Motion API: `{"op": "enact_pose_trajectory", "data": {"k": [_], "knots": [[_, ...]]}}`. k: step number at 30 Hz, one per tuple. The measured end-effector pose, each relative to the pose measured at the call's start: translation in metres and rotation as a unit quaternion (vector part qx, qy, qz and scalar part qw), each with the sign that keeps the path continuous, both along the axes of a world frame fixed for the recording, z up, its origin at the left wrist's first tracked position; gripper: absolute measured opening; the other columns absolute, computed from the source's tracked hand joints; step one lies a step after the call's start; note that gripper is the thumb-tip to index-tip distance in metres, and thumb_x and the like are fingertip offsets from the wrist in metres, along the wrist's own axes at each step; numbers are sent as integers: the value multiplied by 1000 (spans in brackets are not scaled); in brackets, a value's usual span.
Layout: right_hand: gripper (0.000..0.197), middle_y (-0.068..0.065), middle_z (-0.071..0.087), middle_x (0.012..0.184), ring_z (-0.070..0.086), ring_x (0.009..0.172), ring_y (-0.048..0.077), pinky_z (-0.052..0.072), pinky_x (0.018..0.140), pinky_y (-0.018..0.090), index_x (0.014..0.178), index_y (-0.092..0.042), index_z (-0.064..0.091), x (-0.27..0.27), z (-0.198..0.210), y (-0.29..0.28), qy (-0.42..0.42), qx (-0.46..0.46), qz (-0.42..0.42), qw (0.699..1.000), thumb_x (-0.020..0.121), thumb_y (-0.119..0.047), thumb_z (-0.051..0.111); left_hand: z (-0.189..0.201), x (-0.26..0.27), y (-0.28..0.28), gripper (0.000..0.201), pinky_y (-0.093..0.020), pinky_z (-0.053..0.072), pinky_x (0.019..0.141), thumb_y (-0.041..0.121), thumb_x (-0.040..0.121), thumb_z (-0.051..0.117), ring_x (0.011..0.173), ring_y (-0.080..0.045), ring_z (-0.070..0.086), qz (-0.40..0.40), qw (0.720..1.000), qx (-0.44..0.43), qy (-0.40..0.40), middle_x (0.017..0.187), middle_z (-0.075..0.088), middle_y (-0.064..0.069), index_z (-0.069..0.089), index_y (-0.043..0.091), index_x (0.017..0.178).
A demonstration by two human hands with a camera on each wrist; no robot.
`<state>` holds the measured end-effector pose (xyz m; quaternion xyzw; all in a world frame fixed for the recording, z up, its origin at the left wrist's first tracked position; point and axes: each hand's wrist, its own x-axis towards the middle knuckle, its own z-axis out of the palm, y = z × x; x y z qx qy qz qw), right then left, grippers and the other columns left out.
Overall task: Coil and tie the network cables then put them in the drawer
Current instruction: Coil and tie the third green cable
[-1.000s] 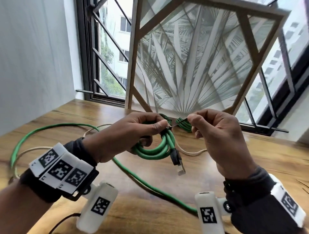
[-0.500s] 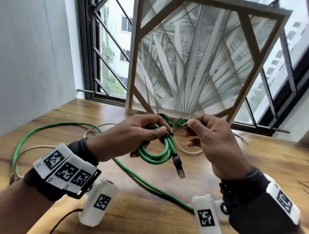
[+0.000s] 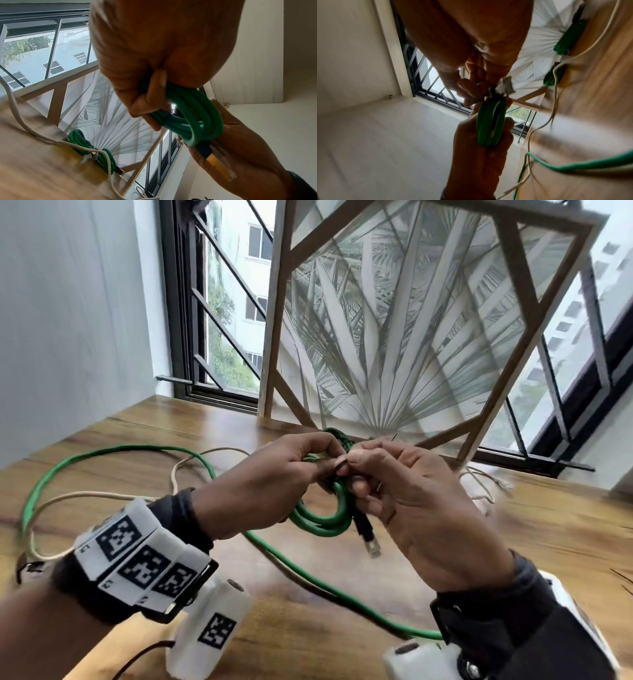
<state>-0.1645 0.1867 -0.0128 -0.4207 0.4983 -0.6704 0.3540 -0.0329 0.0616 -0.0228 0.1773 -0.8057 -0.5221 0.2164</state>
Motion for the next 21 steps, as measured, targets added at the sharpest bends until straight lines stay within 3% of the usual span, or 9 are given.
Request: {"op": "enact_pose_trajectory", "data": {"k": [4, 7, 11, 13, 16, 19, 21], "knots": [[14, 11, 58, 66, 42, 53, 14, 34, 44, 16, 78, -10, 74, -1, 1, 2, 67, -3, 34, 997, 89, -9, 66, 2, 1, 2, 24, -13, 26, 39, 8, 108, 48, 41, -1, 37, -8, 1000, -21, 15, 42, 48, 19, 56, 15, 87], [10, 9, 55, 63, 40, 48, 11, 33, 42, 16, 83, -4, 69, -1, 2, 1, 56, -8, 17, 998, 89, -11, 66, 0, -1, 2, 25, -8, 31, 44, 9, 108, 51, 43, 4, 47, 9, 999, -49, 19, 45, 51, 22, 59, 16, 86], [14, 5, 60, 71, 43, 51, 9, 38, 45, 18, 85, -4, 64, -8, 3, -3, -54, -13, -63, 996, 97, -6, 58, -7, -3, -11, 25, -18, 43, 70, 16, 106, 60, 72, 3, 61, 57, 993, -93, 37, 84, 74, 15, 71, 28, 88], [15, 5, 61, 71, 49, 54, 11, 41, 46, 19, 87, -4, 63, -15, 6, -2, -60, -6, -101, 993, 100, -6, 56, -5, -2, -11, 25, -14, 43, 62, 16, 106, 60, 63, 4, 59, 52, 994, -83, 42, 87, 74, 12, 75, 28, 90], [13, 9, 69, 77, 61, 60, 16, 46, 46, 23, 93, -3, 63, -21, 2, -1, 38, -4, -142, 989, 103, -9, 56, -2, 1, -7, 24, -11, 31, 41, 14, 107, 59, 40, 1, 44, 40, 994, -90, 38, 87, 73, 10, 78, 22, 94], [13, 9, 76, 82, 68, 69, 18, 53, 51, 26, 101, -1, 62, -21, -1, -1, 112, -4, -161, 980, 104, -11, 56, -2, 1, -6, 23, -12, 28, 38, 15, 107, 60, 36, -1, 38, 50, 994, -92, 32, 70, 69, 17, 77, 22, 93], [14, 9, 77, 80, 69, 71, 18, 56, 54, 26, 103, 1, 62, -23, -1, 1, 107, -3, -155, 982, 104, -11, 56, -3, 1, -7, 23, -15, 28, 39, 18, 106, 60, 38, -3, 35, 62, 992, -104, 27, 62, 65, 20, 77, 25, 92]]}}
